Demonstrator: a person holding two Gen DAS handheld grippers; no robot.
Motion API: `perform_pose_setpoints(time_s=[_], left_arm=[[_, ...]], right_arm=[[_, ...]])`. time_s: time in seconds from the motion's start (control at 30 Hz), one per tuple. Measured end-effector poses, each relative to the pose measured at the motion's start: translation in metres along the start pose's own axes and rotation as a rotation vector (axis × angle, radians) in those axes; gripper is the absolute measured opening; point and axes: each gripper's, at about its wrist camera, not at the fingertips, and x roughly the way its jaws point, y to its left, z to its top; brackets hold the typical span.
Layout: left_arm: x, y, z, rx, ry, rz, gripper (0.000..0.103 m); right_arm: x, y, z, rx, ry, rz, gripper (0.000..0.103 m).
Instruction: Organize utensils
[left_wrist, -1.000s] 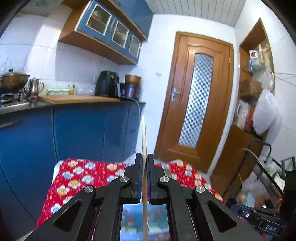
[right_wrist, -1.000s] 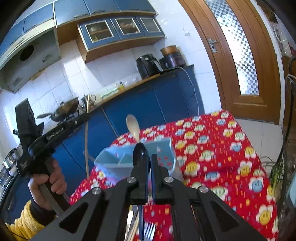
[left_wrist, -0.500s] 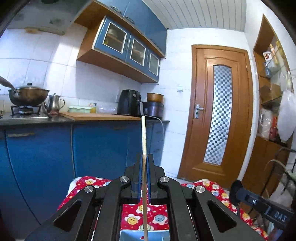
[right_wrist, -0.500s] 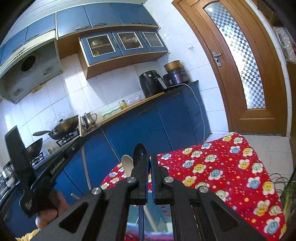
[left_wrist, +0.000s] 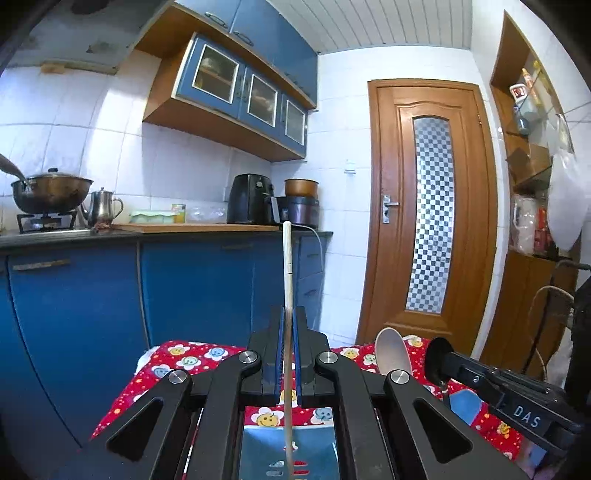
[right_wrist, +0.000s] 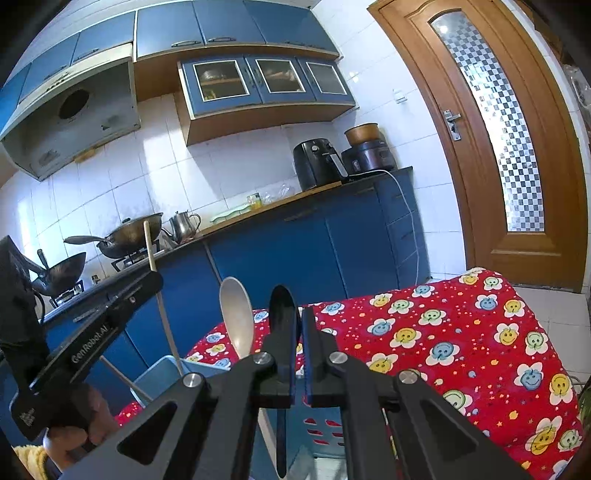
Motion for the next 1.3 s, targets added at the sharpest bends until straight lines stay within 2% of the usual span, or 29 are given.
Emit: perform_pose_setpoints(time_s=[0.3, 0.47, 0.53, 0.57, 0.6, 0.67, 0.97, 1.3], left_arm=[[-0.002, 0.004, -0.003, -0.014, -0.008, 0.002, 0.004], [0.000, 0.003, -0.003, -0.013, 0.016, -0.017, 0.005], [-0.001, 0.001, -0.003, -0.009, 0.023, -0.026, 0.010], [-0.002, 0.000, -0.002, -0.008, 0.023, -0.027, 0.016], [-0.004, -0.001, -0.001, -0.006, 0.021, -0.025, 0.018], [-0.008, -0.004, 0.002, 0.001, 0.017, -0.025, 0.018], [-0.031, -0.003, 0.013, 0.006, 0.060, -0.054, 0.019], [-0.062, 0.010, 0.019, 0.011, 0.139, -0.053, 0.019]], right_arm=[[-0.007, 0.008, 0.006, -0.097, -0.099, -0.104, 0.005], [0.001, 0.008, -0.002, -0.121, -0.049, -0.096, 0.005], [0.002, 0.008, -0.003, -0.115, -0.034, -0.080, 0.005], [0.001, 0.008, -0.003, -0.108, -0.029, -0.069, 0.006], [0.000, 0.008, -0.002, -0.094, -0.027, -0.057, 0.012], [-0.004, 0.008, -0.001, -0.077, -0.031, -0.044, 0.018], [-0.023, 0.014, 0.009, -0.025, -0.035, -0.048, 0.021], [-0.054, 0.033, 0.011, -0.020, 0.059, -0.077, 0.025]])
